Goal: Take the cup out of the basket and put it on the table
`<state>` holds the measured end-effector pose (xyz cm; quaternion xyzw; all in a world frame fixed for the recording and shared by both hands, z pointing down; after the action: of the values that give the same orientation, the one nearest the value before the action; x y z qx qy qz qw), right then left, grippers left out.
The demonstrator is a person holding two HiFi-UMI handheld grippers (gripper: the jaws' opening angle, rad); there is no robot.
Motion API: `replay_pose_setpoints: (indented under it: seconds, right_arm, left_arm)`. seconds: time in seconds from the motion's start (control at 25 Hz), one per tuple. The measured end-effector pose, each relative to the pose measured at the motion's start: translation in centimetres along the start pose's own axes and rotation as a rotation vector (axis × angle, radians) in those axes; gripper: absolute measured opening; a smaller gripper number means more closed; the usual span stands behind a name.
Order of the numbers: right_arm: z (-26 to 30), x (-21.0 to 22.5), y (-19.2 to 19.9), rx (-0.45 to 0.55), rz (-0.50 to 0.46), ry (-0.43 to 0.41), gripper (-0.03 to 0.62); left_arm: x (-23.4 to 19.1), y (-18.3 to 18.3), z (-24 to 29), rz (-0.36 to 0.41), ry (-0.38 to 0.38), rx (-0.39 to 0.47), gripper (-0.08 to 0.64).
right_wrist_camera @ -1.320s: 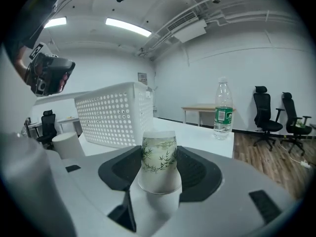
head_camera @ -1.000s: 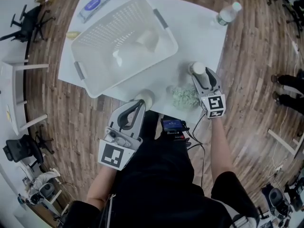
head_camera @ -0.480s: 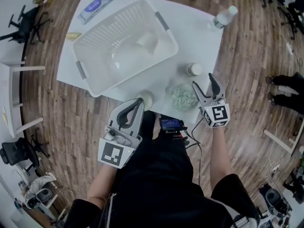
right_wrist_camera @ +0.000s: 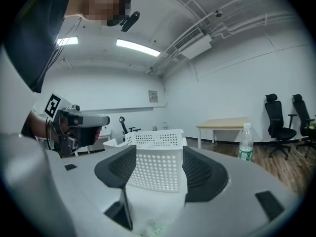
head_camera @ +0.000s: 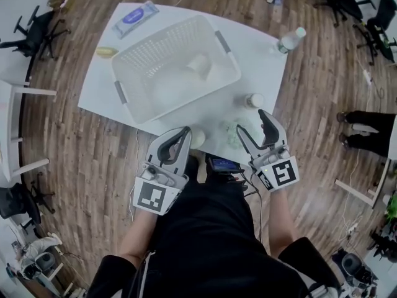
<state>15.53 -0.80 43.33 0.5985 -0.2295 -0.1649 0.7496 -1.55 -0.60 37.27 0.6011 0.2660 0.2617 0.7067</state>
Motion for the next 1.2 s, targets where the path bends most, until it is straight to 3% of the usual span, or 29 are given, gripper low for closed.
replay_pose_setpoints:
  seconds: [0.16,0.28,0.4,0.56,0.72,0.96,1.2]
  right_arm:
    - [0.9,-3.3,-2.9,0.029,-0.033,-0.039,0.272]
    - [1.4,-5.5,-4.5,0.047,-0.067,-0.036,0.115]
    - [2.2,-7.8,-5.5,0.047,-0.069,-0.063,0.042]
    - [3.1,-11.5,-6.7,0.053,-0.038,-0.152,0.025]
    - [4.0,-13.7,-7.4,0.063,-0.023,-0.190,0.025]
    - [4.6,-14.2,-7.3,0.025,-0.062,-0.195,0.025]
    - [5.9,-13.9,-7.4,-0.049,-0.167,-0.169,0.025]
  left_arm:
    - [-1.4,-0.8,-1.2,-0.016,-0.012,0.038,0.009]
    - [-2.3,-1.2,-2.3,-0.022,-0.022,0.062,0.009]
    - [-2.9,-1.4,-3.2,-0.015,-0.028,0.076,0.009]
    - [-3.1,-1.3,-3.8,-0.004,-0.014,0.069,0.009]
    - [-3.0,-1.4,-4.2,0.023,-0.007,0.051,0.008]
    - [-3.0,-1.4,-4.8,-0.004,0.022,0.070,0.009]
    - [-3.6,-1.0,-4.9,0.000,0.022,0.070,0.009]
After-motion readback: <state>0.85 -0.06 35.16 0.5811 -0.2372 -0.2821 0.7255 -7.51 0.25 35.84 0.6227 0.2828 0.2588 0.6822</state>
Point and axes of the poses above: the fingertips, and each gripper's own axes: z forward along the fingers, x to its right, y out of its underside, the point moved 2 cm from there along -z, backward along the fingers, and after that the axes turned 2 degrees about z, right-handed, at the moved point
